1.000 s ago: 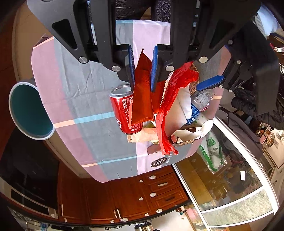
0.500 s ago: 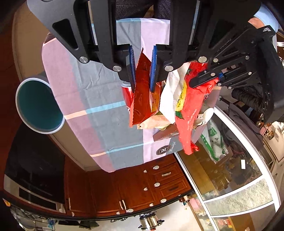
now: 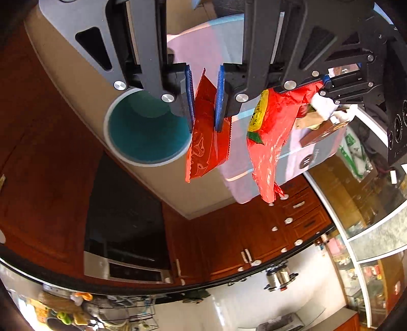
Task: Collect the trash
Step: 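Lift the red snack bags with the left gripper and carry them over the teal bin, then open the left gripper to drop the red bags into the bin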
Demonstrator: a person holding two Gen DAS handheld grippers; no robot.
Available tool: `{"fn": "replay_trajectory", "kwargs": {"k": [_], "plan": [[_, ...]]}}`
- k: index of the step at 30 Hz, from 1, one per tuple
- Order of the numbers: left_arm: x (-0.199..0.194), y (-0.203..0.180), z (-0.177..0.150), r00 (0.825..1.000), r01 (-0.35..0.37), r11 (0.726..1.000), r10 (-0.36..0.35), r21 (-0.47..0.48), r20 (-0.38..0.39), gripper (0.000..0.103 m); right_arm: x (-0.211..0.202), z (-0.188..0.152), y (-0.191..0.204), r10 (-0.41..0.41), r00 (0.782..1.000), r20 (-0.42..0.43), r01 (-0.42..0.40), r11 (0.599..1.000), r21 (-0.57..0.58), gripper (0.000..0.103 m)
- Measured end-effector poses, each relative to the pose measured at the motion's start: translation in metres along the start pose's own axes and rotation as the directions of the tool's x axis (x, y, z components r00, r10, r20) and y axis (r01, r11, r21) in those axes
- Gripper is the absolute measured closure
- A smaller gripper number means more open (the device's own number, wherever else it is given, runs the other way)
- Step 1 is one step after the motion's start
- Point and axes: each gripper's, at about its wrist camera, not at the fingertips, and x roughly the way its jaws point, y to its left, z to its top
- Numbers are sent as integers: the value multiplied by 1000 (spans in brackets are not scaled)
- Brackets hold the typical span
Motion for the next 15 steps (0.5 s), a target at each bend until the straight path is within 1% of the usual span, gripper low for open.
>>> {"fn": "replay_trajectory", "kwargs": {"k": [4, 7, 10, 11, 13, 15], "plan": [[64, -19, 26, 996, 52, 998, -50, 26, -76, 96, 26, 8, -51, -78, 996, -42, 81, 995, 55, 89], [112, -23, 43, 986, 94, 996, -94, -8, -137, 96, 51, 8, -75, -123, 988, -93, 130, 989, 74, 89], [151, -14, 51, 971, 129, 989, -139, -66, -194, 96, 82, 11, -96, -154, 977, -150, 167, 983, 76, 89], [164, -13, 55, 967, 133, 988, -147, -78, -209, 96, 91, 11, -101, -162, 973, -166, 176, 981, 79, 89], [186, -9, 60, 962, 121, 989, -139, -89, -235, 96, 108, 12, -111, -173, 966, -193, 191, 978, 81, 89], [203, -1, 63, 959, 102, 989, -127, -108, -254, 93, 124, 14, -119, -177, 959, -222, 199, 976, 85, 88]]}}
